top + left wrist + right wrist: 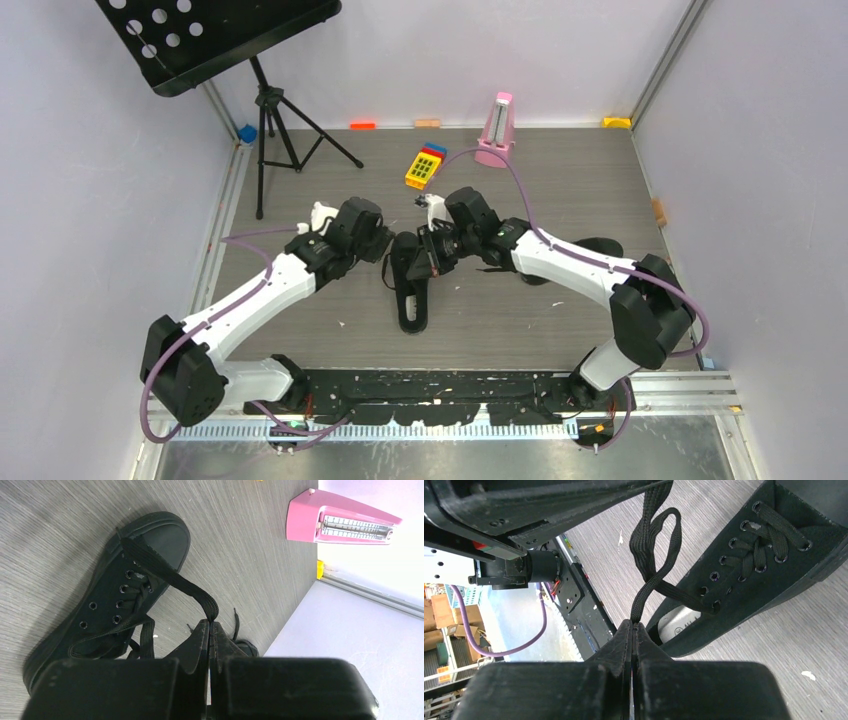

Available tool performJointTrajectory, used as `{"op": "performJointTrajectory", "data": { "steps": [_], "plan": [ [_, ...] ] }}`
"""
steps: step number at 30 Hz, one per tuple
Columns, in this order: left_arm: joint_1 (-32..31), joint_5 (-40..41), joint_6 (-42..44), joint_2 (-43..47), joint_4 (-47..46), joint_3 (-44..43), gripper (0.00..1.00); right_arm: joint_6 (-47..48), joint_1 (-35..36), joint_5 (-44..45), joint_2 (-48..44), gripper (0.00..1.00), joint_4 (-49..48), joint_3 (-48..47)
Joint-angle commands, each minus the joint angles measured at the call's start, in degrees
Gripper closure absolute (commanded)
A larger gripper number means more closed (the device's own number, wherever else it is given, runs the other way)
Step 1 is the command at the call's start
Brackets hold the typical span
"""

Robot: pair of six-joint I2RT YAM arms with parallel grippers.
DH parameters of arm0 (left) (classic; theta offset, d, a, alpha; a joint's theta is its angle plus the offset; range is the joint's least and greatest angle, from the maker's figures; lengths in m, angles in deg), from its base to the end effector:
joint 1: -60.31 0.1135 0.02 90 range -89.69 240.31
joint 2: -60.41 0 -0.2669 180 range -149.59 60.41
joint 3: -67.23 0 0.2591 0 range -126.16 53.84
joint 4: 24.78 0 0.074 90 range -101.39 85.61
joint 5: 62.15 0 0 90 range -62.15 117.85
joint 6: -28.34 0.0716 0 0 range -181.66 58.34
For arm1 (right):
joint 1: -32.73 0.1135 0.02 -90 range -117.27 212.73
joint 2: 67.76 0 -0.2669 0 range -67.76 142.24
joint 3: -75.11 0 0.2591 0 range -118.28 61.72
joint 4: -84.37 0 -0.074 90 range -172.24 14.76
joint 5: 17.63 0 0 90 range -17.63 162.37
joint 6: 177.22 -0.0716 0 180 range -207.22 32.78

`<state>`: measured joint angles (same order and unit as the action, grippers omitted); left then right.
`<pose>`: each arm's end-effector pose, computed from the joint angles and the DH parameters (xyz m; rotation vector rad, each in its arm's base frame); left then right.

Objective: Tie the shoes
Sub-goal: Wrap the shoelace around the shoelace.

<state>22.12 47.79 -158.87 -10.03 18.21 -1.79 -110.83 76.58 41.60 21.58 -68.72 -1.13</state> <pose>0.2435 -0.1605 0.2597 -1.3472 2.0174 -0.7793 0.2437 0.2849 0.2345 -0.7356 2.3430 1.1880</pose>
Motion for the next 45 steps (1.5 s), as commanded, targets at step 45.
{"op": "performJointTrajectory", "data": {
  "steps": [45],
  "plan": [
    [3.58,-7.59,-3.62,-3.22,-1.56,-2.67,1.0,-0.91,4.66,26.32,11.84,0.94,-18.37,1.33]
  ]
}}
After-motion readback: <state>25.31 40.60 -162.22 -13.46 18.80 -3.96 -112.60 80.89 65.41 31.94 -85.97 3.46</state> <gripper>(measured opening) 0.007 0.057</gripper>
